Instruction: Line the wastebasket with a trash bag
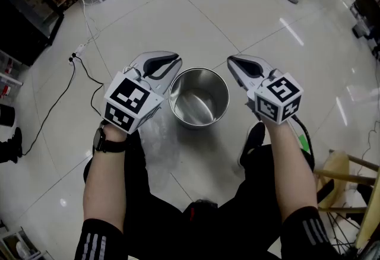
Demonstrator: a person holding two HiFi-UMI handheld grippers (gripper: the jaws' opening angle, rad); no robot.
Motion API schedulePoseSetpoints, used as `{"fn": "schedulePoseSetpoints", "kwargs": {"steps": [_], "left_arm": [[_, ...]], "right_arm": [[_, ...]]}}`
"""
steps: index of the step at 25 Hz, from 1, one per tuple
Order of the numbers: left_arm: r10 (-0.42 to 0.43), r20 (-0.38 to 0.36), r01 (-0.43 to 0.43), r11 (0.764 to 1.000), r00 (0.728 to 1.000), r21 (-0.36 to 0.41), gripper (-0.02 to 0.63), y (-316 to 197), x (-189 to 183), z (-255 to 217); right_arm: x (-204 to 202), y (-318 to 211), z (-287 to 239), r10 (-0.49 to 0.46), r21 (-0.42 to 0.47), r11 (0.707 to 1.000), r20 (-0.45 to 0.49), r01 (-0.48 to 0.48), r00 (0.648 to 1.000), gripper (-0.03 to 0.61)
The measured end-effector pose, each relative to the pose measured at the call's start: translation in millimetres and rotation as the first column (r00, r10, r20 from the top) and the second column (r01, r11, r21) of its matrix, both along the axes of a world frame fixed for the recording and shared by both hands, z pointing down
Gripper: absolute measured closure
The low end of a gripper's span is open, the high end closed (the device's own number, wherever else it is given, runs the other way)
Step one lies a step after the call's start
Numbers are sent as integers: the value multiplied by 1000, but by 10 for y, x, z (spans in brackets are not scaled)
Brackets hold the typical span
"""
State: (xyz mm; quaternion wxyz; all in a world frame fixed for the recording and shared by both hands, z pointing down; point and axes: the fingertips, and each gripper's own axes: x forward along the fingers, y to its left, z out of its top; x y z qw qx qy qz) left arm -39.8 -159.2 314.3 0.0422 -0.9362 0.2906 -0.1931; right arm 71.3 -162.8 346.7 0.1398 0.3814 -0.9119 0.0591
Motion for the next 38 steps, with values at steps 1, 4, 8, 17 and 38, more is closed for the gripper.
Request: {"fn": "schedulePoseSetpoints", "kwargs": {"steps": [1,4,8,17,38], "left_arm": [[3,2,-3,1000,1000,-1,572,7,-1,9],[10,13,-10,1000,1000,-4,541,31,-8,43],[20,29,-20,1000,999,7,511,55,-43,66],[22,23,-23,1000,999,17,505,93,-156,0],[-32,17,31,999,999,27,500,146,-681,-74]], "right_arm": [[-10,8,5,-3,1,1000,0,3,1000,572],[-47,35,23,-15,4,1000,-4,15,1000,571],[-97,71,40,-31,7,999,-14,31,999,571],[-369,202,97,-103,18,994,-30,104,994,569],[-1881,912,1229,-455,-205,882,-137,424,880,404]]}}
